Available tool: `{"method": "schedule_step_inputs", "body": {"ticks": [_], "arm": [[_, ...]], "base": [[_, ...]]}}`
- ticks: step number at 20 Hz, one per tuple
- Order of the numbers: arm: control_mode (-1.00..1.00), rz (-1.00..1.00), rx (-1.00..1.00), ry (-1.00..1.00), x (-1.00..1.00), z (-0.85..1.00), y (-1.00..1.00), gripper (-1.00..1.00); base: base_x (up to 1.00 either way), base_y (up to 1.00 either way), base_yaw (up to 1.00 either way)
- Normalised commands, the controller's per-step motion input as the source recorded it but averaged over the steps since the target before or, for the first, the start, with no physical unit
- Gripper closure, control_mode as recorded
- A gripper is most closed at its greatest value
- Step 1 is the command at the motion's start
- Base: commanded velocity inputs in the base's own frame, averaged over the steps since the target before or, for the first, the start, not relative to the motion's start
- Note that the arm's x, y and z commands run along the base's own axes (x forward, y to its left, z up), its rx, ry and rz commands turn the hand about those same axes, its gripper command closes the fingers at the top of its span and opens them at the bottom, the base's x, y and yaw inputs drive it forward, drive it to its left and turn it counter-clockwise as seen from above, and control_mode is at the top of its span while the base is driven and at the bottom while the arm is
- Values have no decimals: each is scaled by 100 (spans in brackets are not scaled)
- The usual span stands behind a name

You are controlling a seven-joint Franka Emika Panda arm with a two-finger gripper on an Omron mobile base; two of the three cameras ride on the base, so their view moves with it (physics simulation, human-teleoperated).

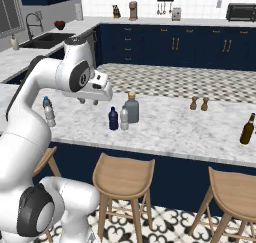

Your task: Move the plastic bottles in the middle to the plastics group, and the glass bottles in the middle to the glass group.

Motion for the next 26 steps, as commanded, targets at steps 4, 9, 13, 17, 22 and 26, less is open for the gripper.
{"method": "schedule_step_inputs", "body": {"ticks": [4, 9, 13, 17, 22, 26], "arm": [[-100, 0, 0, 4, 1, -29, 30, -100], [-100, -7, 2, 0, 7, -47, 31, -100], [-100, -28, 0, 4, 19, -29, 0, -100], [-100, -26, 0, 5, 38, -14, 0, -100], [-100, -21, 0, 3, 51, -4, 0, -100], [-100, -8, 0, 6, 68, 0, 0, -100]], "base": [[0, 0, 0], [0, 0, 0], [0, 0, 0], [0, 0, 0], [0, 0, 0], [0, 0, 0]]}}
